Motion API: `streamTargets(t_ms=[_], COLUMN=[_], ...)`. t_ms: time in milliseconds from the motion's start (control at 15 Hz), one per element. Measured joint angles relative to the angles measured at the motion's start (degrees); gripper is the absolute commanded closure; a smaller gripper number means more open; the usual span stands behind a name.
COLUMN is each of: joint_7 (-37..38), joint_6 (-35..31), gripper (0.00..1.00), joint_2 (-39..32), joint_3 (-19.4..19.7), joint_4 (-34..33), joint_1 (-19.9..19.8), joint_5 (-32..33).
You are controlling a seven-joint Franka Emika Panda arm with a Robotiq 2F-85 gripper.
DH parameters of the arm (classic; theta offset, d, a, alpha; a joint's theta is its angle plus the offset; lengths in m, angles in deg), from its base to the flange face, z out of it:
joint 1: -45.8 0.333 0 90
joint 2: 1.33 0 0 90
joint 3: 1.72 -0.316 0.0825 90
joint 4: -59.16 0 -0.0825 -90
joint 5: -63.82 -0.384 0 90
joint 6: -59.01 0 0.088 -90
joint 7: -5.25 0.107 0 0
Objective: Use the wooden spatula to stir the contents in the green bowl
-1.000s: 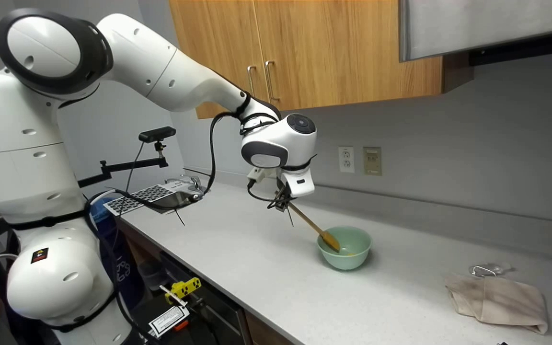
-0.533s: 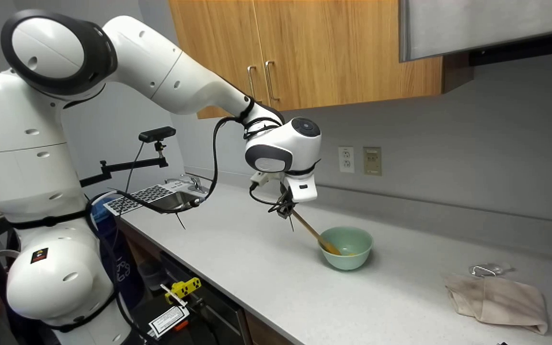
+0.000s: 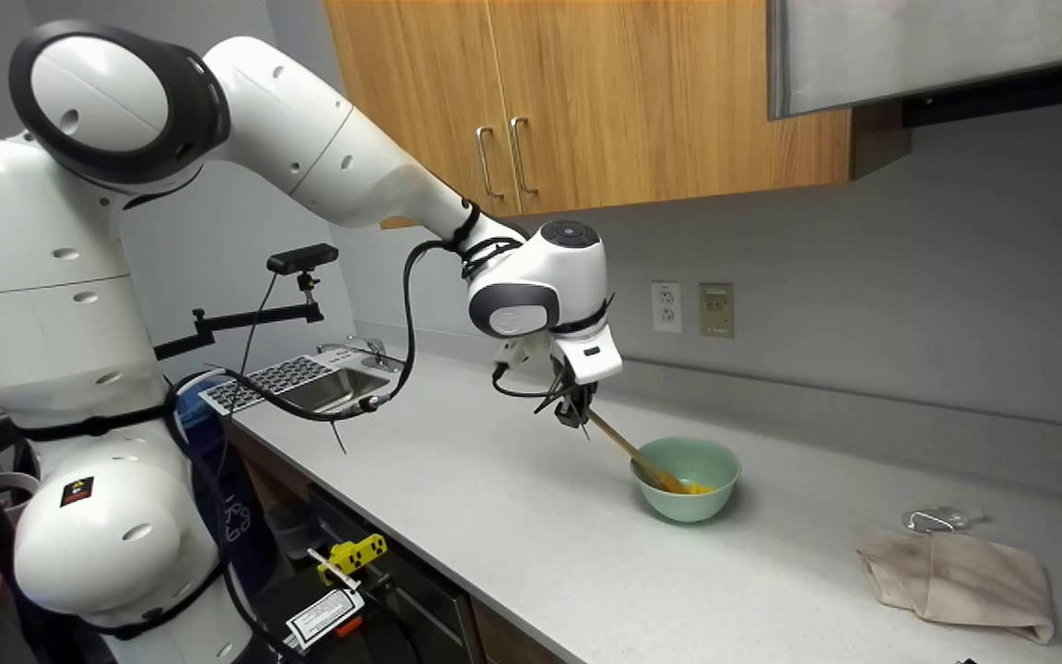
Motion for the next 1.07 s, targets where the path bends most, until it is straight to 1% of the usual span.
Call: streamTargets(t_ms=[200, 533, 800, 1067], joint_7=[-0.01, -0.68, -0.96, -0.96], joint_6=[-2.53, -8.73, -9.27, -9.26], gripper=[0.98, 0.98, 0.98, 0.98], joint_2=[0.01, 0.34, 1.52, 1.82], joint_3=[-0.57, -1.97, -3.03, -3.19], joint_4=[0.24, 0.3, 0.31, 0.33], joint_1=[0.11, 0.59, 0.71, 0.71], joint_5=[0.46, 0.46, -0.56, -0.57])
